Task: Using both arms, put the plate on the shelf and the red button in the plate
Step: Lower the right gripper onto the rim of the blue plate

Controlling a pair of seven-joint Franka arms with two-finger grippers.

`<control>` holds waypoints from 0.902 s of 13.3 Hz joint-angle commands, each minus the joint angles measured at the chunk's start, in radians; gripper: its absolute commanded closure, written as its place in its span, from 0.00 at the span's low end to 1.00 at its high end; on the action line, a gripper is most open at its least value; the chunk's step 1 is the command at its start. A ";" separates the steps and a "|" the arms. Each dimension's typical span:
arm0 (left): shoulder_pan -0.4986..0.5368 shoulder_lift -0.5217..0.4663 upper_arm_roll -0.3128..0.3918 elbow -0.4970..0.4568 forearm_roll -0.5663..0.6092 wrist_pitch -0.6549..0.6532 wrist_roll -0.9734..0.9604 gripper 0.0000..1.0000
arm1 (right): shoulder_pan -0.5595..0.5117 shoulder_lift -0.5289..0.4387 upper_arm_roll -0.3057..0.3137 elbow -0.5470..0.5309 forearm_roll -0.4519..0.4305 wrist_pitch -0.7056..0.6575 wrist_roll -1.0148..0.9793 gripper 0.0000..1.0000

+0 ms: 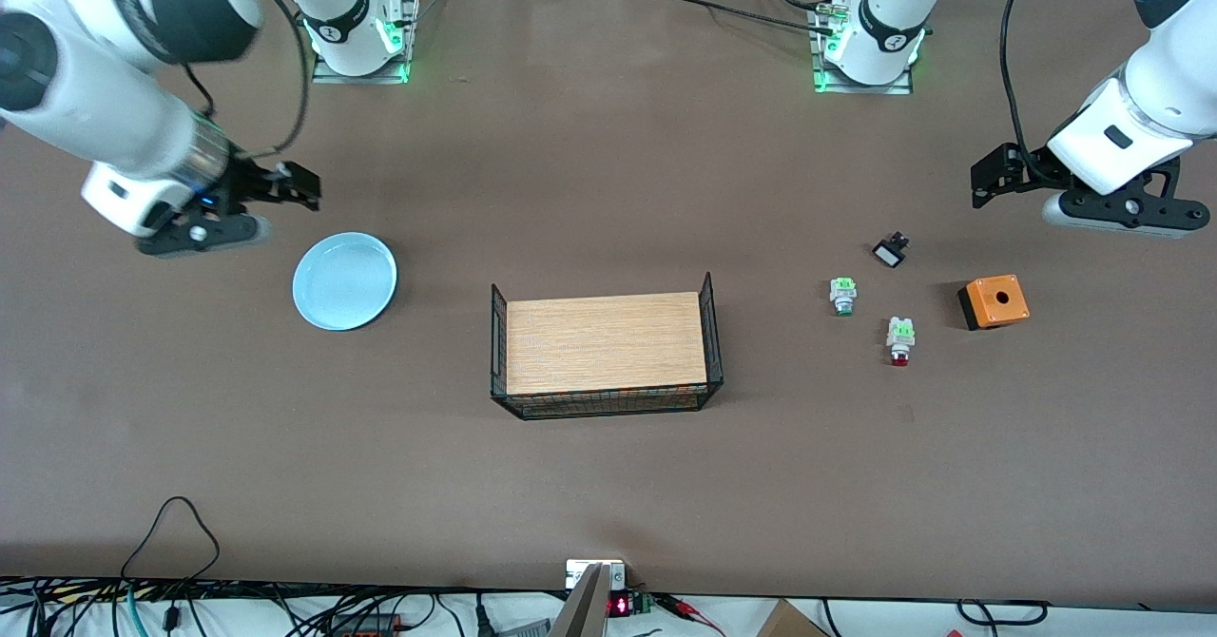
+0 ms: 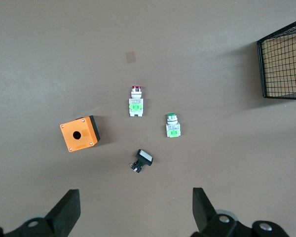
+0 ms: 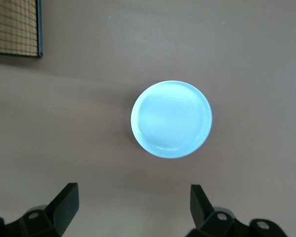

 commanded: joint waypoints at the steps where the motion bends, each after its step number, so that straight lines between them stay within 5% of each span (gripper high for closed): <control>1: -0.002 0.002 0.004 0.013 -0.009 -0.015 0.021 0.00 | 0.032 0.033 -0.005 -0.082 -0.030 0.101 -0.059 0.00; 8: -0.002 0.002 0.004 0.013 -0.009 -0.015 0.021 0.00 | 0.072 0.180 -0.005 -0.324 -0.032 0.506 -0.098 0.00; 12: -0.002 0.002 0.004 0.013 -0.009 -0.015 0.021 0.00 | 0.075 0.277 -0.005 -0.367 -0.033 0.675 -0.104 0.00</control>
